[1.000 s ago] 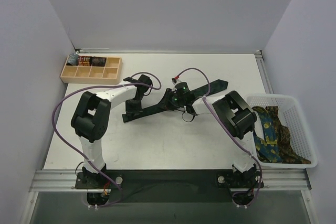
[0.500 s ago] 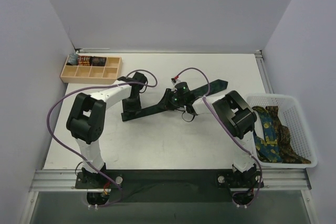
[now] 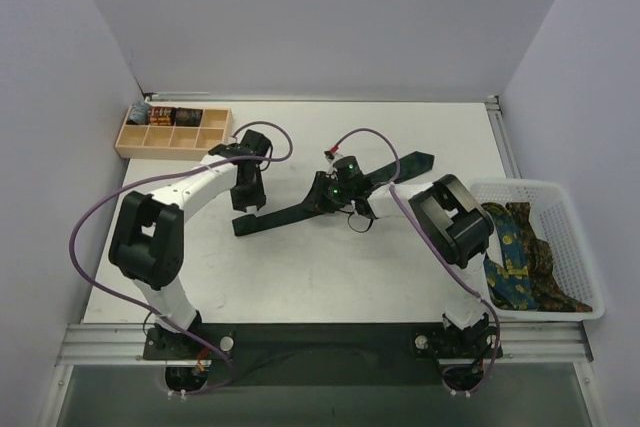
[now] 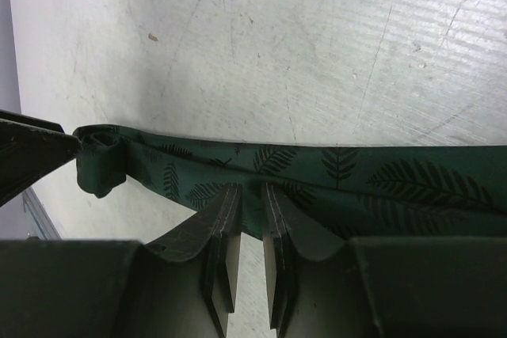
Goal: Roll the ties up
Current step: Roll the tie
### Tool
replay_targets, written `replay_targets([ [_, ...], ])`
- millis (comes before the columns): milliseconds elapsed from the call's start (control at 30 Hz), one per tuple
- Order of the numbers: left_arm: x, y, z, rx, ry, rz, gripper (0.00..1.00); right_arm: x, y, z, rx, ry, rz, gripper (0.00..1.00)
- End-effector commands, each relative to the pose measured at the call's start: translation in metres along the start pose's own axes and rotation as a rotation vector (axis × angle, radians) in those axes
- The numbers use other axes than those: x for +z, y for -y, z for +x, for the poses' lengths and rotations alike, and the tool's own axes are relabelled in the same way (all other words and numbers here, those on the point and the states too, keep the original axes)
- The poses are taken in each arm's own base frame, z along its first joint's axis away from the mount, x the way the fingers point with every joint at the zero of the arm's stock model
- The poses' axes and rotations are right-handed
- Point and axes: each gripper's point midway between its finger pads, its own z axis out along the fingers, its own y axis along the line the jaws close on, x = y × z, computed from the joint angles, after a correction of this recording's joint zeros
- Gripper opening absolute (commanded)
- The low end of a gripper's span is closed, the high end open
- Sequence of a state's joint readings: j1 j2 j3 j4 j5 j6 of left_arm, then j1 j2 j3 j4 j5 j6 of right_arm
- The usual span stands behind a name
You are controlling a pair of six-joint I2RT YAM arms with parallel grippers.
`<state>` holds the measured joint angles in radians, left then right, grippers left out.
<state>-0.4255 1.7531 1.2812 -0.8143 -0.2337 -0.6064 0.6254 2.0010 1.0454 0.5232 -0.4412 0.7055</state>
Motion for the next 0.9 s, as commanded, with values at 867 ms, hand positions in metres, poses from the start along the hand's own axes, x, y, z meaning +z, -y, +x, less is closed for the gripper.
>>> replay_targets([
  [867, -0.012, -0.001, 0.020, -0.154, 0.134, 0.267, 0.16, -0.033, -0.072, -0.005, -0.205, -0.055, -0.135, 0.19],
])
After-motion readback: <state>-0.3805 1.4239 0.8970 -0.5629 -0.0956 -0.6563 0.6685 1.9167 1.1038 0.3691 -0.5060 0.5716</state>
